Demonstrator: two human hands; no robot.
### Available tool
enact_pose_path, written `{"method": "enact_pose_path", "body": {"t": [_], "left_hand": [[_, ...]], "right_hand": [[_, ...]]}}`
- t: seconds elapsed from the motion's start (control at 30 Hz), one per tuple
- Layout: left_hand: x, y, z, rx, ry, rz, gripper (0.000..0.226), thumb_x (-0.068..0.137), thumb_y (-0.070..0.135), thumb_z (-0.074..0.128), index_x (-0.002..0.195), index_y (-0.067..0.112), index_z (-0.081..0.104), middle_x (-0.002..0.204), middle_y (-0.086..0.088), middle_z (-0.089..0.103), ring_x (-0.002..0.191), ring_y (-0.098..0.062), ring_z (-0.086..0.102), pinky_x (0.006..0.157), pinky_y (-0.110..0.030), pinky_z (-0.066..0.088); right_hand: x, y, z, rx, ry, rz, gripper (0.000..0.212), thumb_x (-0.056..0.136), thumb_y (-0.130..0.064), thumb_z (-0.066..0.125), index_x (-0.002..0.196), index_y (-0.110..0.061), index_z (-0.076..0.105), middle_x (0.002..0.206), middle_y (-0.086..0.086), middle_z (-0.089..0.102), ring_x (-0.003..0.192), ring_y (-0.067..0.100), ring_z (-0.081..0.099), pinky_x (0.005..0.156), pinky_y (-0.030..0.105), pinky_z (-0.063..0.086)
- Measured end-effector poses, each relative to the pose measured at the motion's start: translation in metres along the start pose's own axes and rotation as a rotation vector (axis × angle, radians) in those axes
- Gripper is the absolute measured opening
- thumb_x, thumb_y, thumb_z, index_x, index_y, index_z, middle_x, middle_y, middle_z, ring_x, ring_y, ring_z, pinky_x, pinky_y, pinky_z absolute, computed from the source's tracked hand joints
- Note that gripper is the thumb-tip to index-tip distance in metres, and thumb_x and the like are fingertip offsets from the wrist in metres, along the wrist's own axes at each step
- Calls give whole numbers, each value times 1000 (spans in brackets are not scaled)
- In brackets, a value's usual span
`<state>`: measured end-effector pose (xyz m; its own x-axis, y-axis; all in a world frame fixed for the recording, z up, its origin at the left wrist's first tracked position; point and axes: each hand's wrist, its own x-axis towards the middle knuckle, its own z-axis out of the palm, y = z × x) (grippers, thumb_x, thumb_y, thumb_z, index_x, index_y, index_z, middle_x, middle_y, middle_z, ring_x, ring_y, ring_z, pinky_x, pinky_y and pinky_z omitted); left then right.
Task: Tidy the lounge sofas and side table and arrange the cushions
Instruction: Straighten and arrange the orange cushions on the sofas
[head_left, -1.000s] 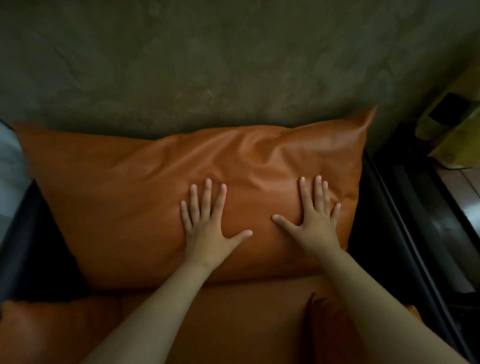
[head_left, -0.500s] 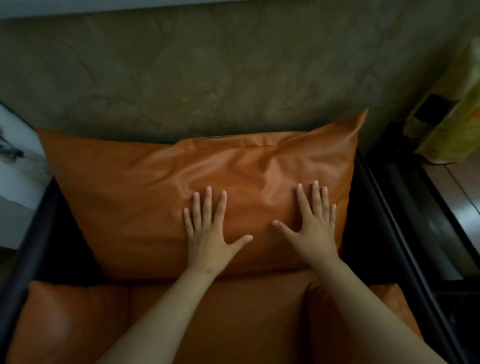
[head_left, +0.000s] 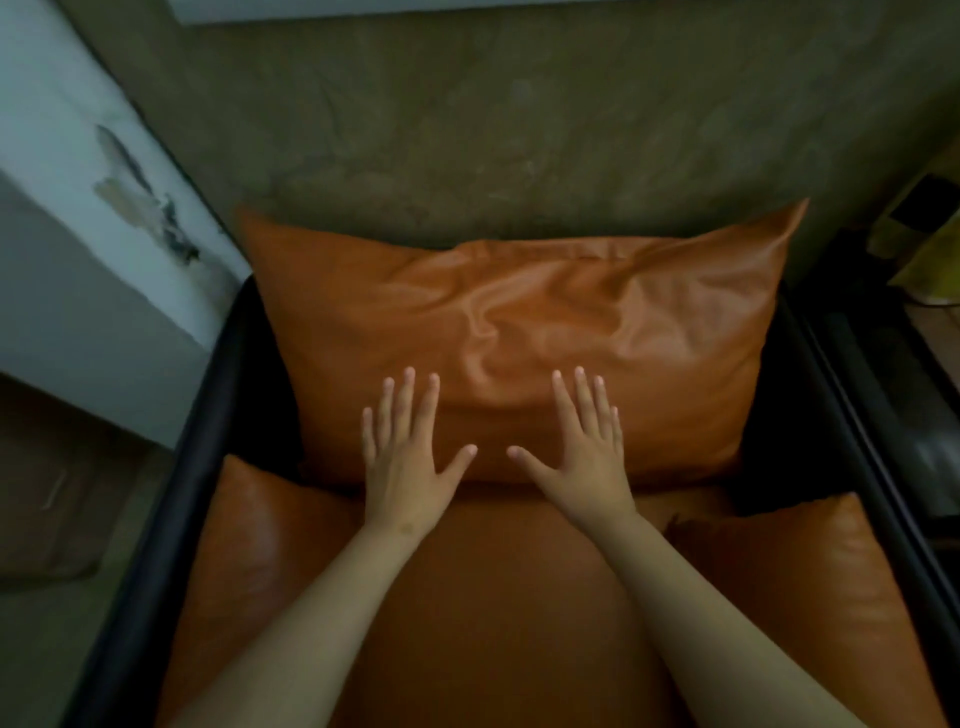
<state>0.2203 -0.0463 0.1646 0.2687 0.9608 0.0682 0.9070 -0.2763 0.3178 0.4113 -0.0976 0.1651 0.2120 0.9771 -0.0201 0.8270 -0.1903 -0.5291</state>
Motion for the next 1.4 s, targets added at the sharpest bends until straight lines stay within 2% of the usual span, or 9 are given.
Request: {"method": "enact_pose_path", "body": {"t": [0.13, 0.27, 0.47, 0.6, 0.7, 0.77, 0.97, 1.23, 1.4], "left_hand": [[-48, -63, -20, 12, 16, -75, 84, 87, 62, 45, 154, 25, 10, 163, 0, 5, 149, -17, -5, 119, -42, -3], [-100, -123, -41, -3, 6, -175, 83, 90, 61, 46, 154, 23, 9, 162, 1, 3, 149, -17, -5, 119, -40, -4], [-177, -186, -51, -259, -93, -408, 92, 88, 53, 58, 155, 21, 3, 163, 5, -3, 149, -17, 2, 119, -39, 14], [-205, -208, -42, -435, -195, -592, 95, 88, 53, 58, 155, 22, -2, 163, 3, -2, 149, -20, 7, 117, -41, 20], [-207, -211, -38, -504, -181, -583, 93, 87, 53, 58, 155, 21, 3, 162, 0, 6, 148, -20, 10, 118, -41, 19], [-204, -213, -34, -530, -156, -582, 92, 85, 54, 61, 154, 22, 9, 162, -1, 10, 148, -20, 10, 118, -44, 20], [-204, -214, -26, -570, -138, -584, 88, 81, 56, 65, 152, 30, 20, 162, 2, 11, 146, -21, 18, 116, -44, 26], [-196, -216, -19, -604, -104, -584, 87, 76, 65, 62, 149, 33, 26, 153, -1, 35, 138, -21, 37, 110, -47, 38], [-157, -224, -18, -601, -96, -573, 93, 68, 77, 51, 146, 33, 30, 144, -4, 48, 128, -24, 50, 103, -47, 45]], "right_hand": [[-32, -54, 43, 81, -69, -15, 92, 85, -70, 45, 154, -33, -3, 161, -8, -15, 145, 11, -24, 118, 34, -10], [-67, -111, 91, 154, -159, -10, 94, 82, -75, 39, 154, -33, -2, 161, -10, -12, 145, 9, -23, 119, 36, -6], [-136, -179, 155, 295, -348, 100, 112, 62, -87, 25, 154, -29, 0, 162, -10, -6, 143, 4, -19, 121, 39, -1], [-170, -201, 181, 374, -455, 213, 118, 61, -93, 32, 154, -29, -2, 163, -6, -6, 148, 11, -13, 121, 37, -1], [-186, -211, 192, 438, -499, 304, 95, 83, -71, 48, 154, -32, -1, 163, -5, -5, 149, 15, -10, 121, 39, 3], [-192, -216, 197, 463, -509, 365, 90, 87, -64, 50, 153, -33, -2, 163, -1, -4, 149, 18, -6, 121, 42, 7], [-194, -222, 206, 567, -485, 488, 84, 89, -63, 47, 152, -38, -4, 162, 9, 6, 148, 25, 12, 119, 43, 19], [-188, -220, 211, 482, -431, 456, 81, 91, -61, 45, 153, -38, -2, 162, 2, 17, 142, 23, 32, 112, 34, 30], [-150, -233, 221, 431, -412, 448, 78, 94, -61, 38, 153, -33, -5, 160, 13, 19, 143, 31, 28, 114, 40, 27]]}}
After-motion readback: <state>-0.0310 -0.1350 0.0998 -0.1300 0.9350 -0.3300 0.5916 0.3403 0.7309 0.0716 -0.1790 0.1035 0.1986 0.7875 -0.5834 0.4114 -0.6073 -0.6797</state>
